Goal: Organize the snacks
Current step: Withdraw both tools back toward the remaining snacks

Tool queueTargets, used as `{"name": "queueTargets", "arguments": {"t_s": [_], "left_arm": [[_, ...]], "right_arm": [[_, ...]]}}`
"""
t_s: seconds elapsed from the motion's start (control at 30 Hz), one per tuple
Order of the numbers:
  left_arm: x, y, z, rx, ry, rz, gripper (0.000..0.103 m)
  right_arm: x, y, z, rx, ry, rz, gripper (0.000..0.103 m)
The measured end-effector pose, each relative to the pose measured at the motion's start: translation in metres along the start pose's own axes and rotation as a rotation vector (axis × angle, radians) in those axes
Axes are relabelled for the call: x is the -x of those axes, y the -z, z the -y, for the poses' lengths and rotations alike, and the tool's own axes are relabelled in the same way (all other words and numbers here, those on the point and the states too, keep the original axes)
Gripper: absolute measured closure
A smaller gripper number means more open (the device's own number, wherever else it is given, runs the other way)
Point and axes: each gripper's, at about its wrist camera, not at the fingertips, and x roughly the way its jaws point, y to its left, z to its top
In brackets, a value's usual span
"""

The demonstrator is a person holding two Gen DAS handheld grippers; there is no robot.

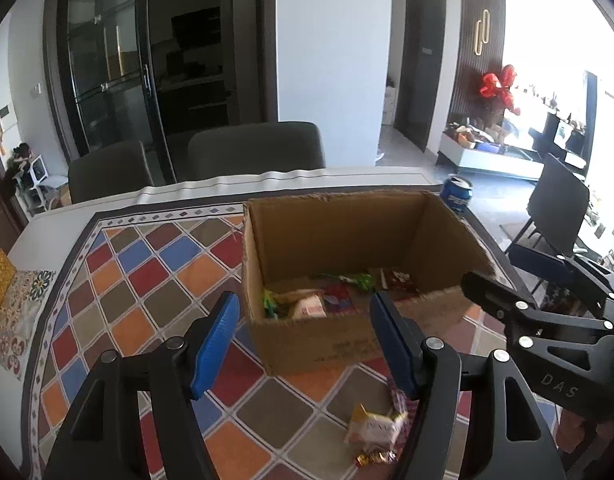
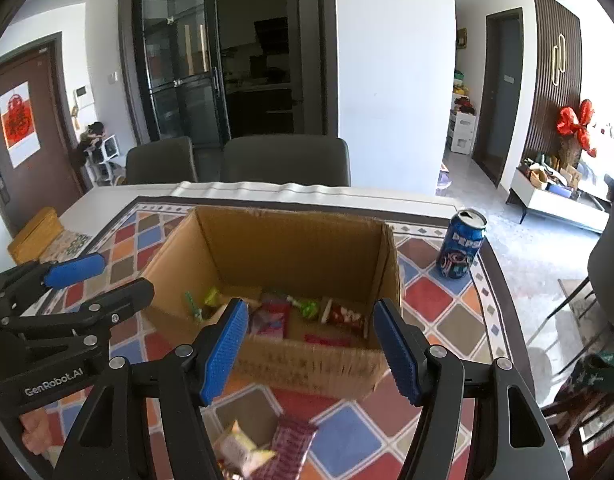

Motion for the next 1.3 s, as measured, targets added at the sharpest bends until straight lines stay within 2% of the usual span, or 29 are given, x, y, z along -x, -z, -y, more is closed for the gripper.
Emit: {"name": "queueTargets", "arguments": {"t_s": [0.3, 0.67, 1.03, 1.3], "left_arm": [[0.018, 0.032, 0.012, -0.017, 0.034, -0.021, 0.035], [0.032, 0.084, 0.029, -0.058, 0.059, -0.076, 0.035], [0.019, 0.135, 0.049, -0.070, 0.128, -0.191, 0.035], [0.002, 0.167, 0.066, -0.143, 0.200, -0.246, 0.035]], "right_arm": [[0.027, 0.028, -0.002, 0.008, -0.012, 0.000, 0.037], [0.039, 0.071, 0.000, 0.002, -0.014, -0.065, 0.037], [0.035, 0.125, 0.004, -0.009, -0.027, -0.181, 0.037], [0.026, 0.168, 0.008, -0.018, -0.020, -0.284, 0.037]]}}
